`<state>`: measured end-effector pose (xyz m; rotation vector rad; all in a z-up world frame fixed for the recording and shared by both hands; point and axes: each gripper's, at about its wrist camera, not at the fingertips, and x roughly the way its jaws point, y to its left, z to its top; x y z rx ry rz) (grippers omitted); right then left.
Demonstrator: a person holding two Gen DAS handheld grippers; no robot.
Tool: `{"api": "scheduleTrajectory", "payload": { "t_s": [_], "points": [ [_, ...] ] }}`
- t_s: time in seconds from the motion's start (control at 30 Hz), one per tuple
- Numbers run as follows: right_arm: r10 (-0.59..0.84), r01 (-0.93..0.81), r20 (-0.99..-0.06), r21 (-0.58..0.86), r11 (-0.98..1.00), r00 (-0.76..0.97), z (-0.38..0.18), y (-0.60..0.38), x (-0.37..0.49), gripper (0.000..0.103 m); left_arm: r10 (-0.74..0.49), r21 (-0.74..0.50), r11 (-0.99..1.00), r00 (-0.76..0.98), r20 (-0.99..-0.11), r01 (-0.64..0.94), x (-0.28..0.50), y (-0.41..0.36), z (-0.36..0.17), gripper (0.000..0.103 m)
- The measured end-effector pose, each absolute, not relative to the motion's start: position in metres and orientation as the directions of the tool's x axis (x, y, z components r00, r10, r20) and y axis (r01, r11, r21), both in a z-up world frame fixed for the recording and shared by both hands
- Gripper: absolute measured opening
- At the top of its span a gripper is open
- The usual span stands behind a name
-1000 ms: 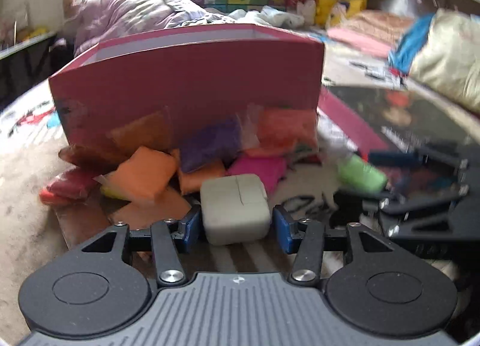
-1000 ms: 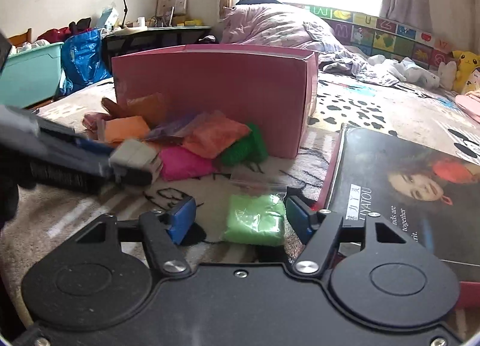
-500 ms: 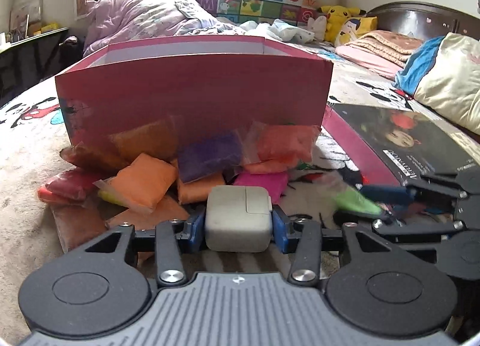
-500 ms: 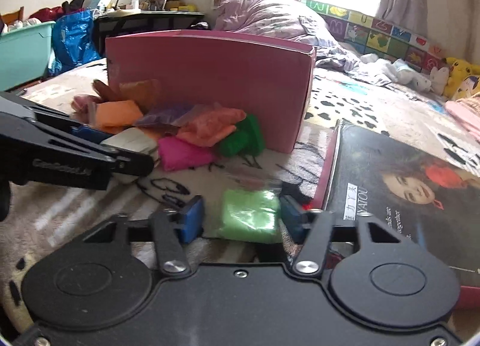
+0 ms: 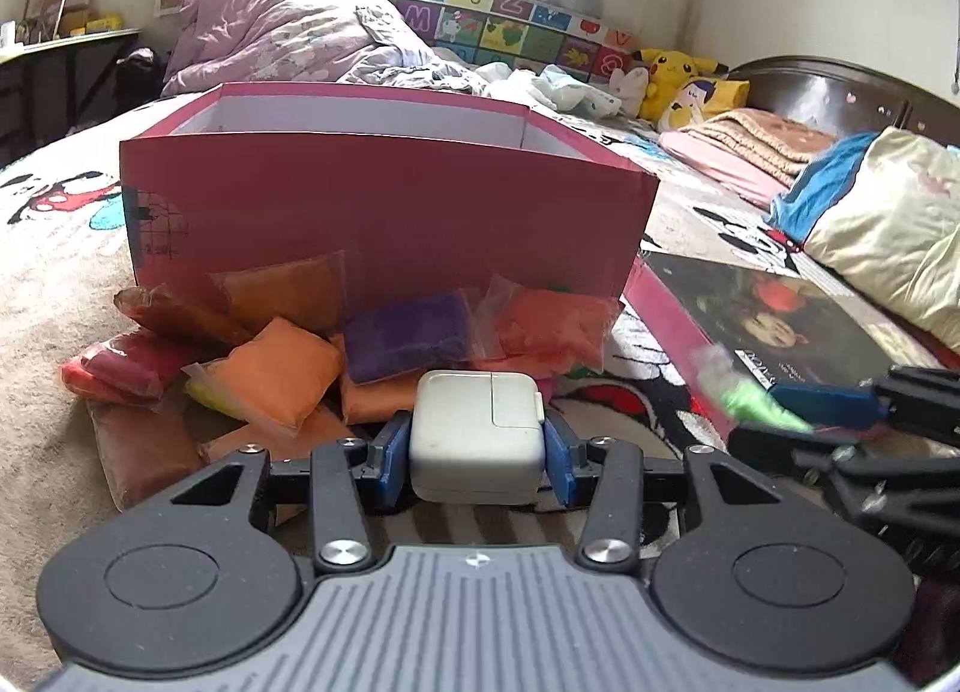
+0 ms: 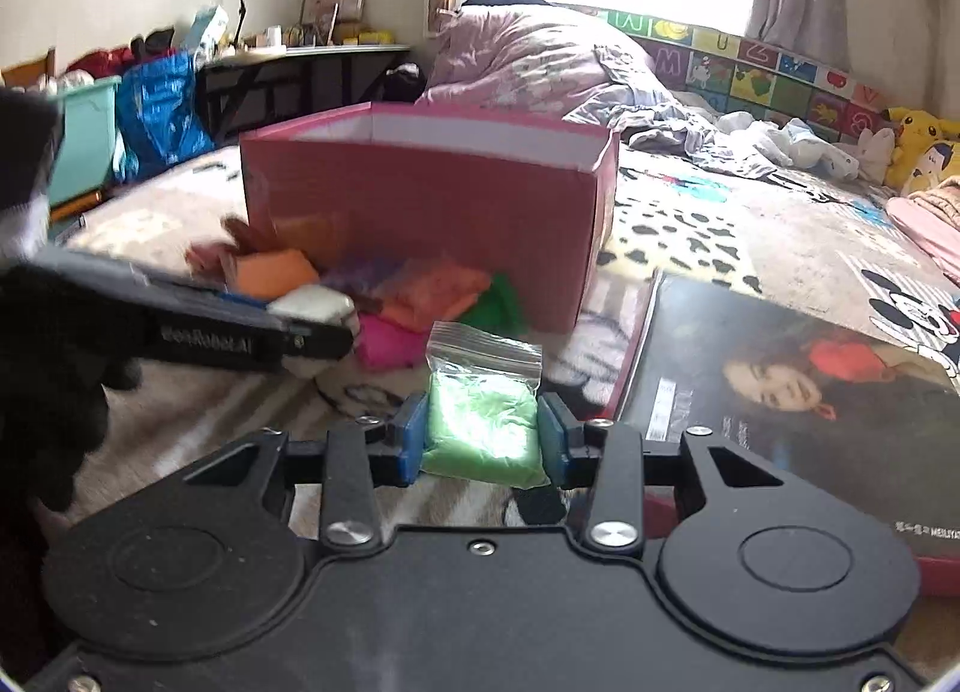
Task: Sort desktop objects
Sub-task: 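Carry the green bag into the box and open the right gripper while left holds charger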
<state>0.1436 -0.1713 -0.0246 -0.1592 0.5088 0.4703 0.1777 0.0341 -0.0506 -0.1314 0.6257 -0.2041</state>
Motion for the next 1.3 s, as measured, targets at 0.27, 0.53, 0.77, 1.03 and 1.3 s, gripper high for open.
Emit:
{"api": "scheduleTrajectory", "payload": {
  "t_s": [0.27, 0.53, 0.77, 1.03, 1.3],
  "points": [
    [0.463, -0.504, -0.467, 0.041, 0.863, 0.753, 0.013, -0.164, 0.161, 0.038, -0.27, -0.232, 0.959, 0.786, -0.556, 0.166, 0.18, 0.036, -0.05, 0.044],
    [0.523, -0.553, -0.438, 0.068, 0.83, 0.731, 0.063, -0.134, 0.208, 0.038, -0.305, -0.254, 0.948, 0.787, -0.537, 0.194, 0.18, 0.03, -0.048, 0.044],
    [0.518, -0.555, -0.513, 0.094, 0.827, 0.685, 0.075, -0.098, 0.264, 0.039, -0.321, -0.288, 0.938, 0.79, -0.522, 0.191, 0.182, 0.037, -0.049, 0.044],
    [0.44, -0.504, -0.644, 0.097, 0.858, 0.626, 0.055, -0.062, 0.318, 0.039, -0.333, -0.314, 0.931, 0.791, -0.514, 0.188, 0.185, 0.044, -0.05, 0.044],
    [0.352, -0.439, -0.742, 0.086, 0.894, 0.571, 0.03, -0.052, 0.349, 0.039, -0.336, -0.332, 0.926, 0.793, -0.508, 0.18, 0.187, 0.051, -0.05, 0.044]
  ]
}}
